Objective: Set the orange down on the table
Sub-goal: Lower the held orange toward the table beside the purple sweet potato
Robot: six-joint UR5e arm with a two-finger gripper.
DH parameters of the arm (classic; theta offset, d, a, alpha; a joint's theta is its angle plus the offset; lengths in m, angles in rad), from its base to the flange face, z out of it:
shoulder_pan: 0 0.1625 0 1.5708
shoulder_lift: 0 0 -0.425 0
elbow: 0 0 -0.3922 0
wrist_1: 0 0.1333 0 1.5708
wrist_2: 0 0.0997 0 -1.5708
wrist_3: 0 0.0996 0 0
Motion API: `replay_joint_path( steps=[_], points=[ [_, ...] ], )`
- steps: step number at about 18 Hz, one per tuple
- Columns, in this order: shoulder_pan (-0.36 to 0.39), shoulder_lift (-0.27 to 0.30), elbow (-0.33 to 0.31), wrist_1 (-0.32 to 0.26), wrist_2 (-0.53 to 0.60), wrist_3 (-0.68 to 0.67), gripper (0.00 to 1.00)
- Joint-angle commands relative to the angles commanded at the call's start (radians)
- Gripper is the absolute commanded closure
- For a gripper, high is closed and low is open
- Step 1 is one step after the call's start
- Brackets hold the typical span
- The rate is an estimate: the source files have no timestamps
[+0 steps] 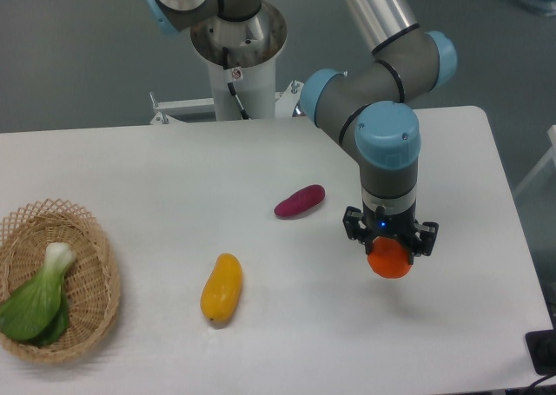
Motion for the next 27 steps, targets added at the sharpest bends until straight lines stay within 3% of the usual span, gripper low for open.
replay_joint_path(
  steps=[12,27],
  points=[
    [0.005,-0.005,-0.005,-0.002,0.002,0.000,0.41],
    [-0.011,-0.011,-0.152,0.018,0.014,-0.006,0.39]
  ],
)
